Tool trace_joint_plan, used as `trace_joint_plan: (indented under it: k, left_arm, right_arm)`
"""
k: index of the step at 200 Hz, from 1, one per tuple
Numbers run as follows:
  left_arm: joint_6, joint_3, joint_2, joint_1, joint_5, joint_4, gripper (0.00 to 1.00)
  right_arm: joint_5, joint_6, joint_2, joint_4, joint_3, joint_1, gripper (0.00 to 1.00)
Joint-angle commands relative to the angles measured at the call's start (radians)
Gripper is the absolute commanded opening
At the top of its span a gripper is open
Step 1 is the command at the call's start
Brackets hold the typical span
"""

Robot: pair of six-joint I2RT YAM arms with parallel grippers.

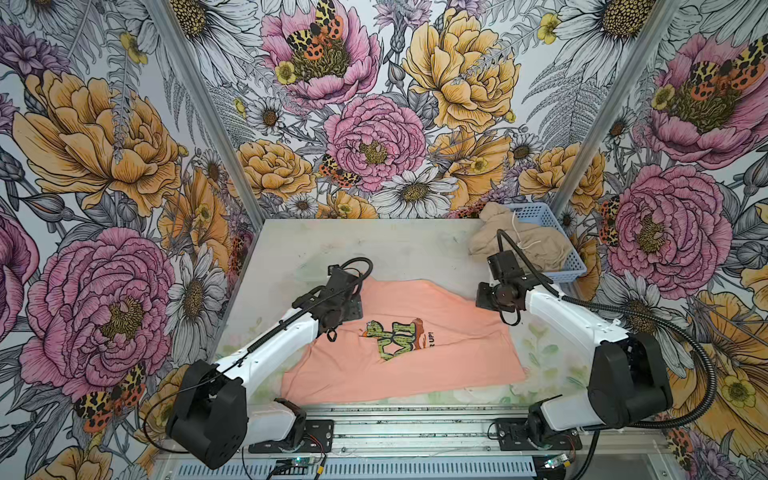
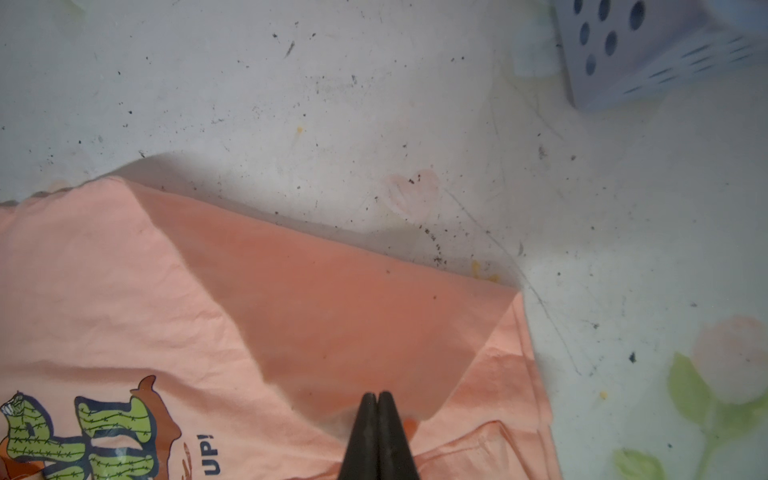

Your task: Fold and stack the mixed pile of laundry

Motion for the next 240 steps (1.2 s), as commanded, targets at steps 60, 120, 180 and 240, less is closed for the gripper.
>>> trace_joint_plan:
  k: [60,120,180,240]
  left_arm:
    - [-0.009,0.164,0.393,0.178,0.228,0.136,0.53]
    - [-0.074,0.103,0.356,0.204,0.103,0.099,0.46]
    - [-0.094,0.121,0.425,0.232,0.120,0.079,0.33]
    - [-0.096,0.127,0.446,0.231,0.105,0.080,0.16]
  right_arm:
    - [0.007,-0.007,-0.017,0.019,0.005,0.006,0.00]
    - [-0.005,0.004,-0.029,0.019,0.000,0.006,0.00]
    - [-0.003,0.004,-0.028,0.018,0.001,0.007,0.00]
    - [0.003,0.008,-0.046,0.017,-0.012,0.007,0.00]
